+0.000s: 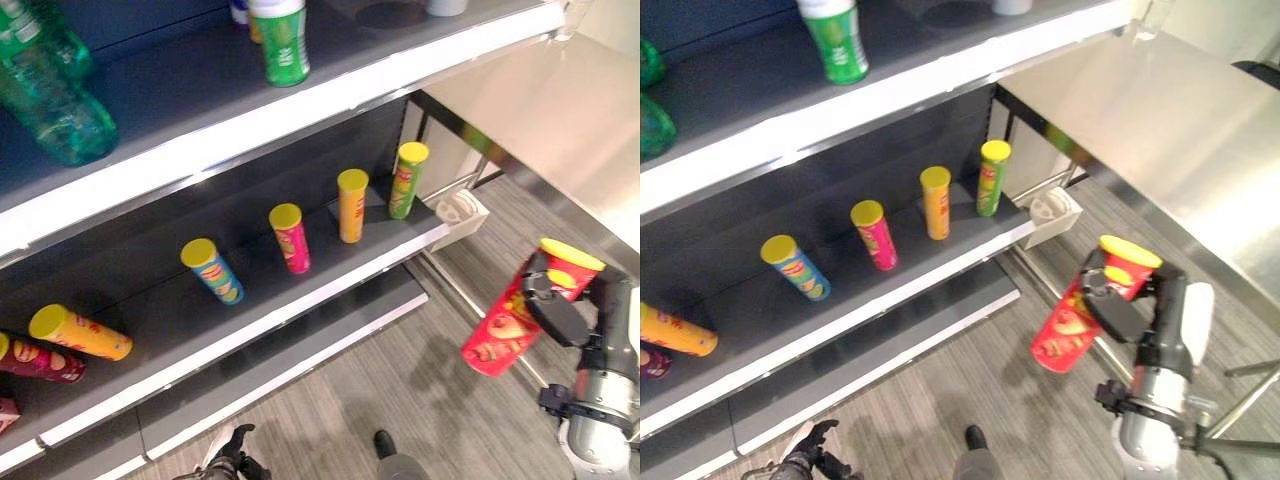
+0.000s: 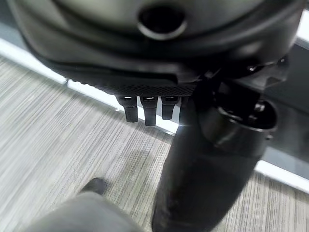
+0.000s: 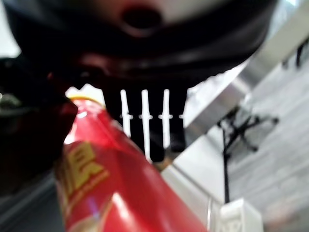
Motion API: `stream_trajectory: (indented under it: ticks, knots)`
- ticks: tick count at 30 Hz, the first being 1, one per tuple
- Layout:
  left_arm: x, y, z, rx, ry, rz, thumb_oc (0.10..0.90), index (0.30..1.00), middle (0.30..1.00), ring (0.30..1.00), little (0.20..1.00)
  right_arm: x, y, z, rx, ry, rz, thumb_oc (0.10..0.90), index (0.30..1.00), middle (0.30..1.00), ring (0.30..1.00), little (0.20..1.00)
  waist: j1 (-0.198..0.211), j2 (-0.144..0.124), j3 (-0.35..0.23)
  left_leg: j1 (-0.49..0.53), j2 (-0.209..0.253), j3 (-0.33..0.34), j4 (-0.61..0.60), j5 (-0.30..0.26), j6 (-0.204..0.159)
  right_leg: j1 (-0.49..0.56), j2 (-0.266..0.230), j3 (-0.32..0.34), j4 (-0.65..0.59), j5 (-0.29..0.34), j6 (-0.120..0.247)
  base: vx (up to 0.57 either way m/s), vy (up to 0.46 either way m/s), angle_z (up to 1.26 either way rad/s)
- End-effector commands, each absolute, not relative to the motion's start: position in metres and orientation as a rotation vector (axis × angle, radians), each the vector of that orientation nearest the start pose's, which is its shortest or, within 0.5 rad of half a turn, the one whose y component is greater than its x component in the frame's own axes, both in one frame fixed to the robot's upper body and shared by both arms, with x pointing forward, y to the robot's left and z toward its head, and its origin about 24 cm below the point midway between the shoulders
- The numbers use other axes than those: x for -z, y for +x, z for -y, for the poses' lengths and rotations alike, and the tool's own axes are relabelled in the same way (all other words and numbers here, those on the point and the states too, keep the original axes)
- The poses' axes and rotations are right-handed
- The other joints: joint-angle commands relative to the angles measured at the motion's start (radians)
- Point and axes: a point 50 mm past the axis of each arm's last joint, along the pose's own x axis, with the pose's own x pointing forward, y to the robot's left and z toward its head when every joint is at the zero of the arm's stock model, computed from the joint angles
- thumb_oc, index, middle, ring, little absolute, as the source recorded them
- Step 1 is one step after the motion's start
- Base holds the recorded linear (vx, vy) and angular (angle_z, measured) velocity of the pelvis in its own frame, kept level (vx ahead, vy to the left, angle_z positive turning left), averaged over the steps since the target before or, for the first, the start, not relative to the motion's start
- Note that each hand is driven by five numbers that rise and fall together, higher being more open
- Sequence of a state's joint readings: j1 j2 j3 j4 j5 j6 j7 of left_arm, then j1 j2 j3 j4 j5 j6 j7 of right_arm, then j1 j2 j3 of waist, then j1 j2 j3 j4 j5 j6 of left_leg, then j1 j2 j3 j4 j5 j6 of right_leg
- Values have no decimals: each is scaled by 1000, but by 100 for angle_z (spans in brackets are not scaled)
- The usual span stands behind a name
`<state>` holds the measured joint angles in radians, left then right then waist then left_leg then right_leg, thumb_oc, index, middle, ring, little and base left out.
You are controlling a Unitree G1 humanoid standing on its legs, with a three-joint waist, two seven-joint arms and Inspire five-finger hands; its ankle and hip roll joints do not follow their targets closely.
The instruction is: Put the goods on the table back onto the shelves and tidy them up.
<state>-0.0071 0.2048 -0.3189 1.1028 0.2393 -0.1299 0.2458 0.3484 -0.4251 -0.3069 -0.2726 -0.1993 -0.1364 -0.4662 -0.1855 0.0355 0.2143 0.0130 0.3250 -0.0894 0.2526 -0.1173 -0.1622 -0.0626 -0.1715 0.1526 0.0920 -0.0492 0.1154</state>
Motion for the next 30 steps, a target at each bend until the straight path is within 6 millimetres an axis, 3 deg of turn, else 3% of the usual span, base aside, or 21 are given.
stream_trajectory:
  ticks: [1, 5, 6, 8, 9, 10, 11, 12, 15, 16, 17, 18, 19, 21, 25, 27, 28, 30]
  knots:
    - [134, 154, -204, 58, 780, -761, 800, 900, 900, 900, 900, -151, 181, 271, 633, -738, 582, 400, 300, 300, 300, 300, -12, 28, -81, 97, 31, -57, -120, 96, 13, -91, -57, 54, 101, -26, 72, -71, 571, -11]
    - [134, 154, -204, 59, 780, -762, 800, 900, 900, 900, 900, -151, 180, 271, 633, -738, 581, 400, 300, 300, 300, 300, -9, 28, -80, 100, 31, -54, -116, 91, 14, -88, -56, 56, 100, -27, 73, -48, 273, -12]
    - [130, 162, -202, 136, 852, -710, 800, 900, 900, 900, 900, -145, 183, 278, 729, -721, 543, 400, 300, 300, 300, 300, -41, 19, -52, 110, -81, 22, -133, -145, 16, -120, -222, 72, -19, 272, 121, -259, 1147, -4]
    - [134, 153, -217, 42, 827, -784, 800, 900, 900, 900, 900, -144, 189, 268, 712, -646, 562, 400, 300, 300, 300, 300, -30, 2, -15, 112, -143, 65, -132, -152, 43, -169, -267, 29, -80, 448, 108, -332, 930, 121]
    - [136, 146, -224, -7, 811, -824, 800, 900, 900, 900, 900, -145, 194, 263, 691, -630, 575, 400, 300, 300, 300, 300, -13, 11, 9, 114, -168, 103, -136, -154, 61, -195, -267, -55, -88, 441, 104, -438, 745, 70]
    - [140, 137, -227, -35, 795, -866, 800, 900, 900, 900, 900, -149, 200, 255, 654, -609, 609, 400, 300, 300, 300, 300, -2, 23, 29, 107, -205, 153, -164, -128, 91, -205, -226, -171, -60, 345, 90, -412, 753, -69]
    - [143, 129, -230, -41, 789, -905, 800, 900, 900, 900, 900, -149, 200, 254, 646, -609, 615, 400, 300, 300, 300, 300, 7, 25, 33, 99, -222, 177, -175, -113, 104, -199, -192, -209, -32, 291, 81, -302, 549, -117]
    - [143, 129, -230, -42, 789, -905, 800, 900, 900, 900, 900, -149, 200, 254, 646, -609, 616, 400, 300, 300, 300, 300, 6, 23, 33, 98, -225, 177, -177, -109, 104, -202, -194, -208, -31, 292, 80, -205, 338, -148]
    - [156, 95, -232, -84, 732, -1055, 800, 900, 900, 900, 900, -146, 200, 250, 612, -610, 609, 400, 300, 300, 300, 300, 52, 33, 19, 57, -261, 233, -210, -56, 135, -142, -95, -311, 96, 127, 42, -254, 355, -102]
    - [158, 84, -234, -123, 690, -1104, 800, 900, 900, 900, 900, -141, 198, 250, 595, -619, 582, 400, 300, 300, 300, 300, 77, 36, 2, 50, -274, 263, -264, -12, 149, -97, -44, -328, 177, 46, 24, -219, 295, -46]
    - [158, 84, -234, -123, 690, -1104, 800, 900, 900, 900, 900, -141, 198, 250, 595, -619, 582, 400, 300, 300, 300, 300, 78, 35, 3, 53, -275, 265, -267, -11, 149, -97, -44, -326, 180, 43, 23, -272, 271, -55]
    - [159, 83, -233, -126, 677, -1108, 800, 900, 900, 900, 900, -136, 195, 252, 579, -657, 555, 400, 300, 300, 300, 300, 95, 34, -17, 42, -282, 275, -305, 22, 157, -44, -5, -323, 220, -5, 13, -133, 89, -60]
    - [159, 83, -233, -126, 677, -1108, 800, 900, 900, 900, 900, -136, 195, 252, 579, -657, 555, 400, 300, 300, 300, 300, 96, 35, -20, 38, -281, 276, -307, 27, 157, -48, -4, -323, 216, 0, 12, -176, 126, -48]
    - [160, 82, -232, -109, 681, -1108, 800, 900, 900, 900, 900, -133, 190, 254, 585, -677, 540, 400, 300, 300, 300, 300, 104, 23, -47, 19, -296, 273, -331, 46, 162, -7, 49, -262, 247, -40, 10, -136, 59, -26]
    - [160, 79, -231, -110, 673, -1120, 800, 900, 900, 900, 900, -129, 186, 256, 600, -696, 525, 400, 300, 300, 300, 300, 113, 7, -74, -5, -307, 259, -335, 65, 169, 22, 72, -207, 232, -21, 14, -114, -18, 10]
    - [161, 74, -231, -117, 662, -1131, 800, 900, 900, 900, 900, -128, 187, 255, 600, -696, 524, 400, 300, 300, 300, 300, 123, -5, -83, -23, -309, 254, -334, 77, 168, 44, 74, -183, 198, -14, 18, -132, -88, 2]
    - [161, 72, -233, -133, 651, -1138, 800, 900, 900, 900, 900, -126, 188, 251, 580, -675, 522, 400, 300, 300, 300, 300, 133, -16, -84, -36, -308, 241, -330, 89, 166, 57, 83, -166, 144, -53, 7, -183, -153, 1]
    - [161, 68, -235, -158, 633, -1148, 800, 900, 900, 900, 900, -126, 188, 248, 557, -704, 529, 400, 300, 300, 300, 300, 151, -35, -84, -50, -306, 238, -322, 100, 160, 100, 91, -160, 49, -69, 5, -125, -116, 0]
